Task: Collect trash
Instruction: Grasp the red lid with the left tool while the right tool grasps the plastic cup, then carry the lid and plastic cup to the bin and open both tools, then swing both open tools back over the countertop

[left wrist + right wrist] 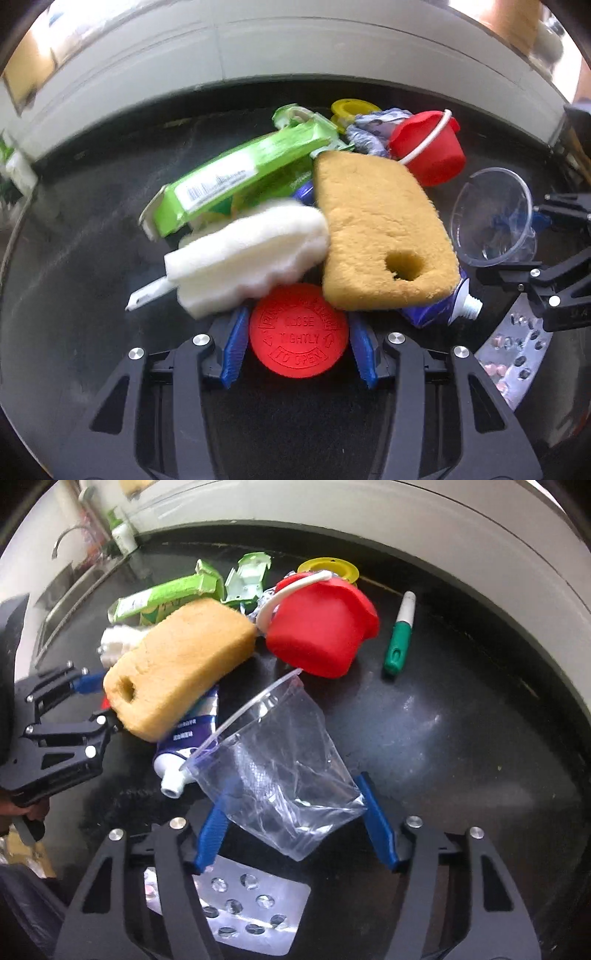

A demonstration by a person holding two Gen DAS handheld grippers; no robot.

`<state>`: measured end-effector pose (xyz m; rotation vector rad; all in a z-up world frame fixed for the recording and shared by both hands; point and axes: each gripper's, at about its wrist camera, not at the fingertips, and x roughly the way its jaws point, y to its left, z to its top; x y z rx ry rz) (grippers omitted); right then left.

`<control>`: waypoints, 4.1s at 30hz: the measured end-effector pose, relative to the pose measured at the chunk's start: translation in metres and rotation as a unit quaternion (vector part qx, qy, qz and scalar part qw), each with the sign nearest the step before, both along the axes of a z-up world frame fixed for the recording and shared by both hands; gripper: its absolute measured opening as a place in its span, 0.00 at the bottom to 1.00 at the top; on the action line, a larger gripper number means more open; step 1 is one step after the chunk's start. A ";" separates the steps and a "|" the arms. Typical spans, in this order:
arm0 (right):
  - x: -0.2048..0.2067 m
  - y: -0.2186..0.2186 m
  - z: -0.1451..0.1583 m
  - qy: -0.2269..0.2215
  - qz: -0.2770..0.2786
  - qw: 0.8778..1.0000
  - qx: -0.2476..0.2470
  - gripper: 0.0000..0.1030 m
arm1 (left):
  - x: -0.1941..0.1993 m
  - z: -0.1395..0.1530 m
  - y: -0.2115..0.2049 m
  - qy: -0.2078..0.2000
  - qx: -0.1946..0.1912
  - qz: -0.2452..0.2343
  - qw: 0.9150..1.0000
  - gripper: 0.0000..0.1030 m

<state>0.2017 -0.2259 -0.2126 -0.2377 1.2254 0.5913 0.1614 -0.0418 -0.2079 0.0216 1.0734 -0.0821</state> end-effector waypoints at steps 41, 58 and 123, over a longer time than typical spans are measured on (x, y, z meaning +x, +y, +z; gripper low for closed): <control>-0.148 0.071 0.113 -0.090 -0.012 0.995 0.031 0.57 | -0.186 0.084 0.074 -0.055 0.004 0.054 0.997 0.47; -0.270 0.361 0.115 -0.045 0.282 0.954 0.087 0.57 | -0.374 0.083 0.278 -0.051 0.024 0.333 0.941 0.47; -0.304 0.443 0.137 -0.033 0.272 0.958 0.086 0.92 | -0.410 0.048 0.343 -0.037 -0.022 0.335 0.941 0.94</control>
